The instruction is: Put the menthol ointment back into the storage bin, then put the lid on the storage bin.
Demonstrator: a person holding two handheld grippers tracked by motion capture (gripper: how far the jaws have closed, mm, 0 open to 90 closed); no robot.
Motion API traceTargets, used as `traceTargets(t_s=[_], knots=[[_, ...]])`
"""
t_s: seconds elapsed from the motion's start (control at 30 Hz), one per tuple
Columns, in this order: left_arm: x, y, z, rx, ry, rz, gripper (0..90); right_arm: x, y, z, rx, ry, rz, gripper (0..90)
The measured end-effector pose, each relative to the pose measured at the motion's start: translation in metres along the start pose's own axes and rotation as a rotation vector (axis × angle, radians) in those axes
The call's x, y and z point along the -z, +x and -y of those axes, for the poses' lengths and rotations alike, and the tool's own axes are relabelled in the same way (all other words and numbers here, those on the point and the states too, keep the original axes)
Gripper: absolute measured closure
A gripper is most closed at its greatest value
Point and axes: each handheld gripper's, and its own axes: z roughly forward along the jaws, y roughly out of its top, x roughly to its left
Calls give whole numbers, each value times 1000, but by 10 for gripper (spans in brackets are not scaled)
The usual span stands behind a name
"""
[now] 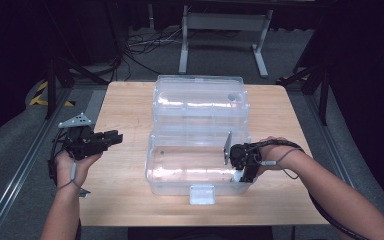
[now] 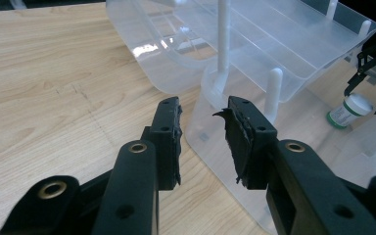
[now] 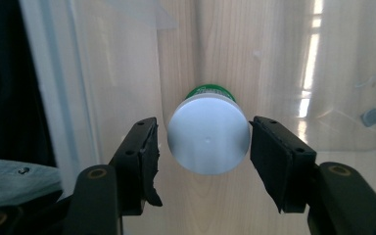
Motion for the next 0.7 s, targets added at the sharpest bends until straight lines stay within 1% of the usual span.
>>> traceTargets(t_s=[0.03,0.07,0.17,0.2,0.27,0.3,0.33,0.37,0.43,0.47,0.5,0.53,0.6,0.7], knots=[[-1,-2,-1,-5,3,4,660,3,1,1,0,-11,4,445],[-2,-3,-2,-9,6,6,659,6,1,1,1,-11,9,446],[-4,-8,-4,-26,11,15,649,15,5,4,-11,-44,25,453],[-4,-9,-5,-32,13,19,646,17,6,6,-20,-64,25,454],[-4,-10,-6,-38,13,21,646,19,6,7,-18,-64,29,456],[-4,-13,-7,-47,15,26,646,25,6,9,-17,-92,46,464],[-4,-13,-7,-47,15,26,646,25,6,9,-17,-92,46,464],[-4,-15,-7,-49,15,26,646,27,7,11,-39,-102,46,465],[-4,-18,-8,-58,17,31,646,31,7,13,-36,-126,60,472],[-4,-19,-8,-61,17,33,646,33,7,15,-49,-132,59,474],[-5,-21,-8,-65,16,37,646,35,7,16,-40,-143,63,475],[-5,-24,-8,-73,20,39,646,36,8,17,-61,-148,62,475],[-6,-29,-9,-92,24,46,646,40,9,20,-59,-169,72,479],[-9,-39,-10,-117,31,60,646,47,10,24,-76,-204,85,483]])
